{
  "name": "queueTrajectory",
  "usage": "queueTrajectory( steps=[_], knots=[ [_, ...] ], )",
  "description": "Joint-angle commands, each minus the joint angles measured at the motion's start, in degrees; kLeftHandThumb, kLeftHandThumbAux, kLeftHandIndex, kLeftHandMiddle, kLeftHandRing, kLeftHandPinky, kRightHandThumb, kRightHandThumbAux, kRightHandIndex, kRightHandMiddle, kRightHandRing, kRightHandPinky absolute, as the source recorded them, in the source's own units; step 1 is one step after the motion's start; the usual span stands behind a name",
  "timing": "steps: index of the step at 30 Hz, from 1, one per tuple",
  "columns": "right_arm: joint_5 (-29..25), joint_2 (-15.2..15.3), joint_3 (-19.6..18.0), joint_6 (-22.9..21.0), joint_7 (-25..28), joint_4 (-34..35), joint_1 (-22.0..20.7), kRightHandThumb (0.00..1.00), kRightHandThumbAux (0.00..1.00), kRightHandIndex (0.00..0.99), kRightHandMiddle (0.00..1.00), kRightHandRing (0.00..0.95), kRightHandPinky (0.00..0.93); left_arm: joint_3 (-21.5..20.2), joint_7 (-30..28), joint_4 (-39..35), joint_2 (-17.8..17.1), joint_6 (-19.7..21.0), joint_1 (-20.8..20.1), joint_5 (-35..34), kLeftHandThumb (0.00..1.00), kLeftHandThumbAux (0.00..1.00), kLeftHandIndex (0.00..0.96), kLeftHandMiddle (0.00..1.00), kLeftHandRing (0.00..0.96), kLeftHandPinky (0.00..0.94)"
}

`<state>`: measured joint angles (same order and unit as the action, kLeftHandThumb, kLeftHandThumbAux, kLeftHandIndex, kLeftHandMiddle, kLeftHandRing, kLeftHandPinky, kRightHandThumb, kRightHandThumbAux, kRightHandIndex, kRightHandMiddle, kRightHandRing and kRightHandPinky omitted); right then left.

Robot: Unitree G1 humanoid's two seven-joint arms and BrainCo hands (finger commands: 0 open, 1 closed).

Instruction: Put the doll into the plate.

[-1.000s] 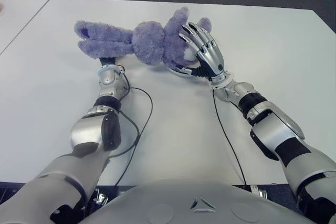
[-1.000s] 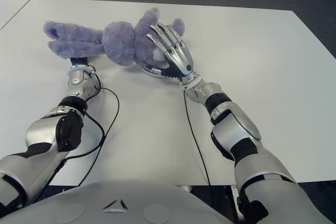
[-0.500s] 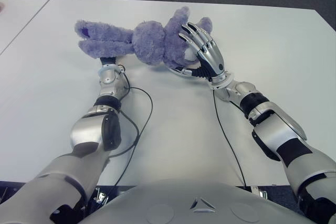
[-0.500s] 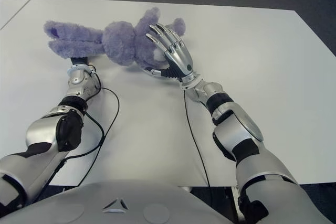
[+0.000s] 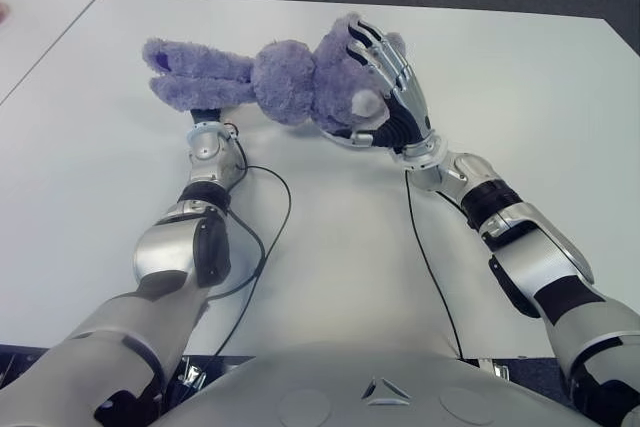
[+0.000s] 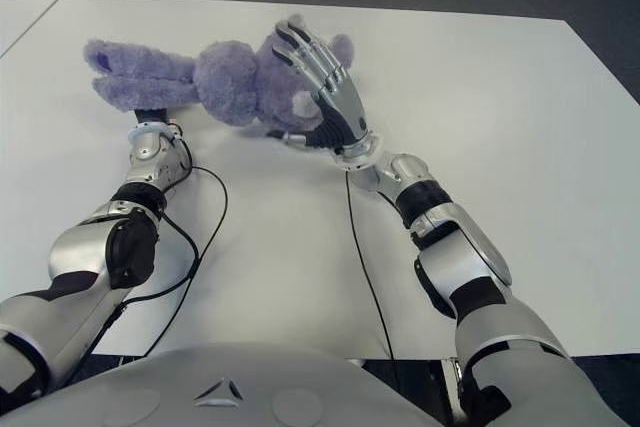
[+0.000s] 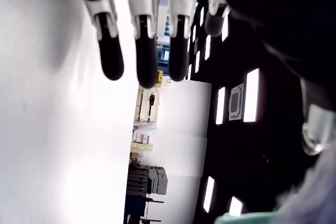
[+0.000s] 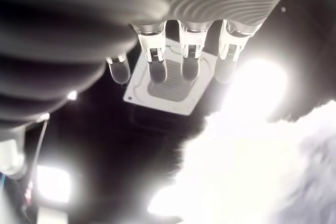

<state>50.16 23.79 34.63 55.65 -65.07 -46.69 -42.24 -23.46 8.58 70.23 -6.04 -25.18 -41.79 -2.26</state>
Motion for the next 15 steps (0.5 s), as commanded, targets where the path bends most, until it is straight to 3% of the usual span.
queueTrajectory(
  steps=[1,5,8,11,15],
  knots=[
    [1.3,0.2,-1.1,4.3,-2.0,0.8,2.7,0.142,0.407,0.000,0.000,0.000,0.000,-0.3,1.2,8.0,3.9,8.6,11.6,-0.1,0.000,0.533,0.067,0.270,0.308,0.320],
    [0.9,-0.3,-2.0,6.5,-2.8,0.8,3.3,0.120,0.393,0.000,0.000,0.000,0.000,-0.6,1.0,8.0,3.9,8.4,11.7,-0.4,0.000,0.534,0.065,0.271,0.311,0.329],
    [-0.7,-0.4,-3.1,10.8,-2.4,0.9,3.7,0.116,0.386,0.000,0.000,0.000,0.000,-0.8,0.9,8.0,4.0,8.3,11.7,-0.6,0.000,0.533,0.066,0.273,0.313,0.330],
    [-4.8,0.3,-6.0,16.5,0.1,2.2,2.4,0.118,0.379,0.000,0.000,0.000,0.000,-0.7,0.9,8.0,4.0,8.4,11.7,-0.5,0.000,0.531,0.062,0.269,0.309,0.327],
    [-6.9,-0.2,-9.1,19.2,1.7,2.5,1.5,0.123,0.373,0.000,0.000,0.000,0.000,-0.5,1.0,8.0,3.9,8.6,11.7,-0.3,0.000,0.531,0.058,0.265,0.310,0.338]
  ],
)
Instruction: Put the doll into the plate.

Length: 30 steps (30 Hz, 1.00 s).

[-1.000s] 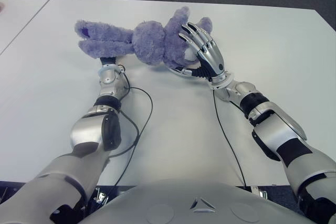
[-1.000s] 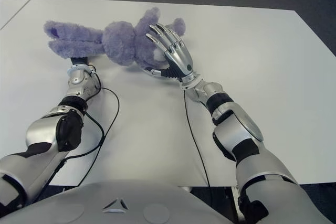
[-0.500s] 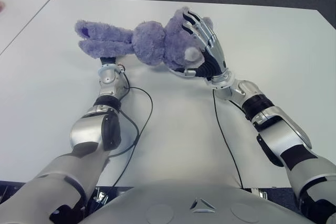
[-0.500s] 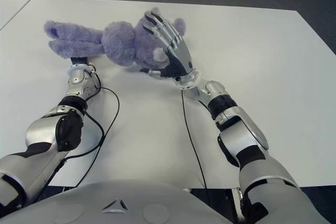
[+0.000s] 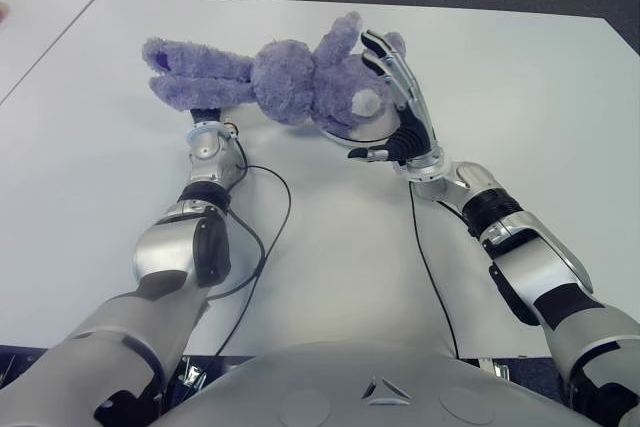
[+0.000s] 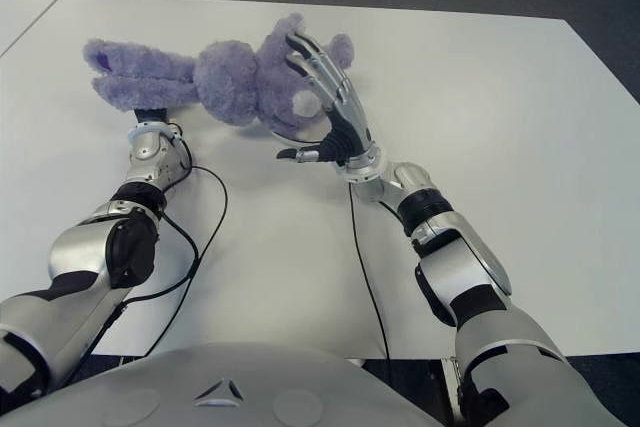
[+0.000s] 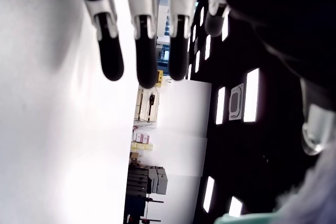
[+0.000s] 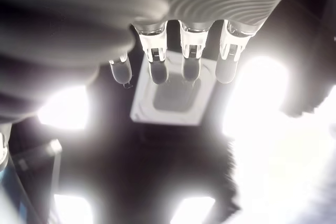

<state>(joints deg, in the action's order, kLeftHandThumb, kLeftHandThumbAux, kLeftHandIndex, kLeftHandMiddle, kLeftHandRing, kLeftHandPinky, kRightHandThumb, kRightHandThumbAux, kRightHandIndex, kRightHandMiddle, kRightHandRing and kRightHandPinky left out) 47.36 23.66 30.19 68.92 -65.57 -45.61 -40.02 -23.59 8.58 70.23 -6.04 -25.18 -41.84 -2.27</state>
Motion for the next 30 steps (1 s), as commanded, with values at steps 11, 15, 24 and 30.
queueTrajectory(
  steps=[11,15,24,30],
  knots=[
    [-2.2,-0.8,-12.3,2.1,-1.2,-4.5,-6.1,0.116,0.492,0.000,0.000,0.000,0.000,0.2,1.4,8.0,3.5,8.6,11.8,0.4,0.000,0.526,0.054,0.266,0.307,0.315],
    [-2.7,-0.8,-12.4,2.1,-2.4,-14.3,-8.0,0.102,0.514,0.000,0.000,0.000,0.000,0.6,1.6,8.0,3.3,8.5,11.9,0.9,0.000,0.519,0.048,0.270,0.309,0.321],
    [-17.5,-1.0,-21.1,-7.4,14.5,-29.4,-9.9,0.059,0.521,0.000,0.000,0.000,0.000,-0.3,0.6,8.0,3.1,8.2,11.9,0.1,0.000,0.517,0.049,0.279,0.318,0.330],
    [-27.6,-2.1,-29.1,-19.5,28.9,-31.9,-9.7,0.020,0.585,0.000,0.000,0.000,0.000,-0.6,0.3,8.0,2.9,8.2,11.9,0.0,0.000,0.519,0.044,0.278,0.315,0.321]
  ],
)
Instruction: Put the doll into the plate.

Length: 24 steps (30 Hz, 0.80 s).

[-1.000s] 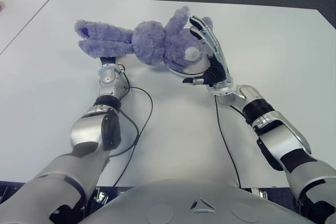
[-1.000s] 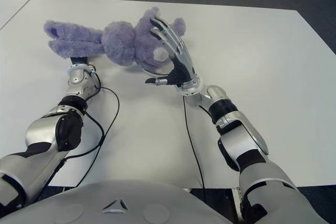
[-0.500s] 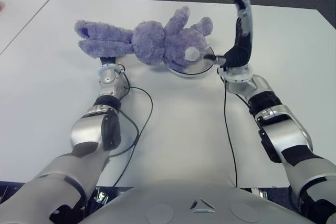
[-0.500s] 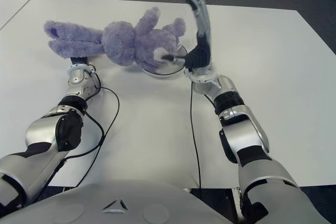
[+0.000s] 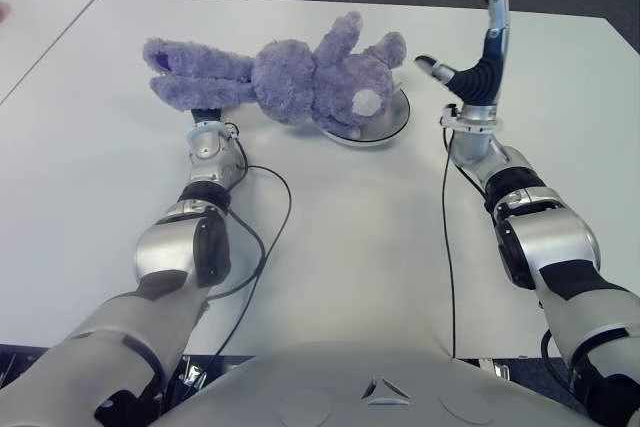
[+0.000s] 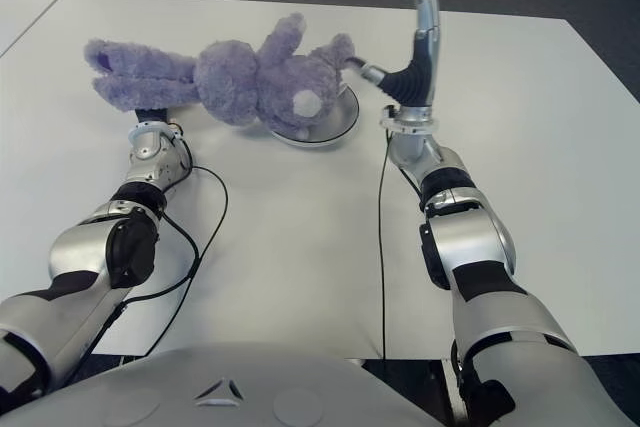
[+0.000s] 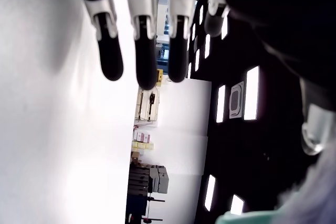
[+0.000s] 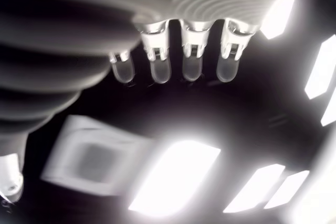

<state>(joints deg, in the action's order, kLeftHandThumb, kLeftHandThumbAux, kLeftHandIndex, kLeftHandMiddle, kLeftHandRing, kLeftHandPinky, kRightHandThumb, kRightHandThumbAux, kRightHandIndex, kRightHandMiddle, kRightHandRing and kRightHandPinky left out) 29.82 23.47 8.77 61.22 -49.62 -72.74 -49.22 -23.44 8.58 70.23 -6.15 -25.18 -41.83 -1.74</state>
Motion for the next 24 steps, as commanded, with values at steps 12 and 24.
queueTrajectory(
  steps=[12,24],
  knots=[
    [-18.5,-4.0,-15.8,-25.9,25.6,-5.5,2.0,0.000,0.707,0.000,0.000,0.000,0.000,-1.4,-0.5,7.9,2.6,7.8,12.2,-1.0,0.000,0.509,0.033,0.268,0.304,0.307],
    [-22.4,-6.7,-20.7,-32.9,34.2,-5.7,5.0,0.000,0.753,0.000,0.004,0.002,0.029,-1.4,-0.3,7.9,2.3,8.0,12.2,-1.0,0.000,0.506,0.041,0.278,0.316,0.334]
  ],
)
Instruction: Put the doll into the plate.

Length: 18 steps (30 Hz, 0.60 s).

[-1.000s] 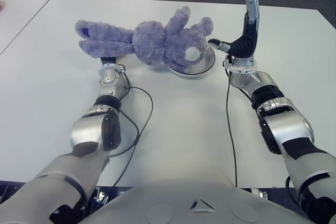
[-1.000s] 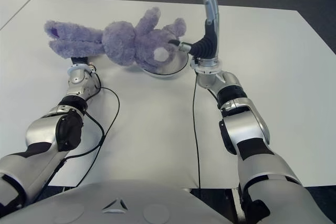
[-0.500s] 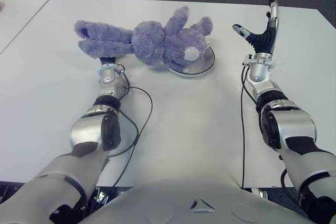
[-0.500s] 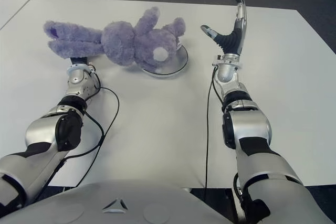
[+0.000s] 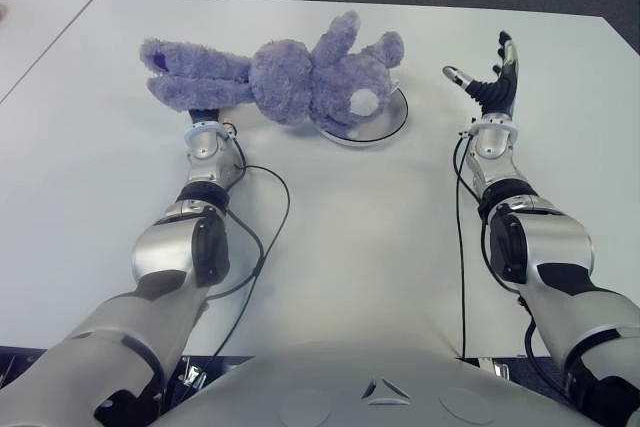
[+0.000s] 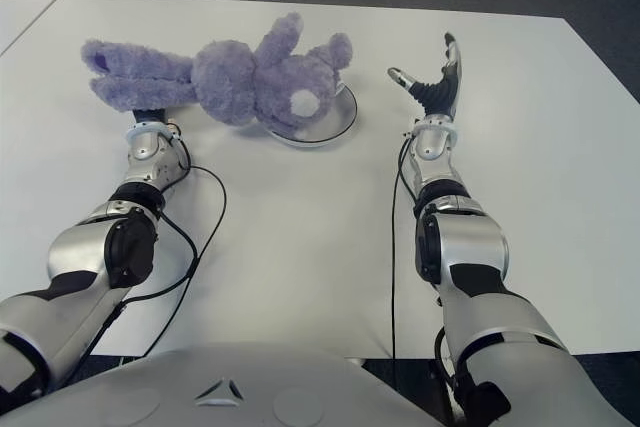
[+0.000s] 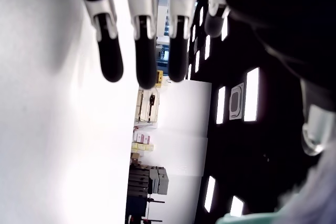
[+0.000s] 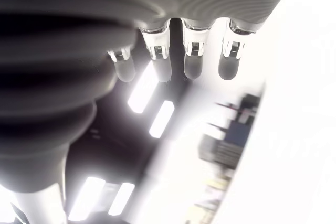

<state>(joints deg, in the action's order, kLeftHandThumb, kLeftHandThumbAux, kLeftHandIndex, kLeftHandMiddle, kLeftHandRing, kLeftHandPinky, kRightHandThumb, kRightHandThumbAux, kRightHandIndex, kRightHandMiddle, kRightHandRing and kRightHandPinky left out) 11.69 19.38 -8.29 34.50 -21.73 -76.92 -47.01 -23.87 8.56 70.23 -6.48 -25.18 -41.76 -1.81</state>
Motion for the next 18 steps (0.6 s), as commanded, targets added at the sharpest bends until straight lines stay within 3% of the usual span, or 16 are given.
queueTrajectory(
  steps=[1,7,13,18],
  knots=[
    [-4.5,-2.7,-4.0,-6.6,6.8,-1.4,2.8,0.000,0.751,0.000,0.006,0.004,0.033,-0.9,-0.3,7.9,2.6,7.9,12.1,-0.9,0.000,0.504,0.041,0.279,0.316,0.334],
    [-8.4,-3.1,-7.9,-13.0,14.7,-1.6,3.6,0.000,0.732,0.031,0.040,0.035,0.063,-0.9,-0.5,7.8,2.6,6.8,12.3,-0.9,0.000,0.490,0.033,0.280,0.318,0.332],
    [-9.6,-3.3,-9.7,-16.6,20.1,-1.6,4.4,0.000,0.733,0.061,0.064,0.055,0.075,-1.7,-1.1,7.8,2.6,6.6,12.3,-1.7,0.000,0.476,0.032,0.281,0.316,0.335],
    [-10.0,-5.2,-10.0,-19.8,25.2,-1.7,5.9,0.000,0.743,0.063,0.064,0.053,0.078,1.2,0.7,7.9,2.0,7.1,12.7,1.2,0.000,0.491,0.041,0.279,0.310,0.304]
  ],
)
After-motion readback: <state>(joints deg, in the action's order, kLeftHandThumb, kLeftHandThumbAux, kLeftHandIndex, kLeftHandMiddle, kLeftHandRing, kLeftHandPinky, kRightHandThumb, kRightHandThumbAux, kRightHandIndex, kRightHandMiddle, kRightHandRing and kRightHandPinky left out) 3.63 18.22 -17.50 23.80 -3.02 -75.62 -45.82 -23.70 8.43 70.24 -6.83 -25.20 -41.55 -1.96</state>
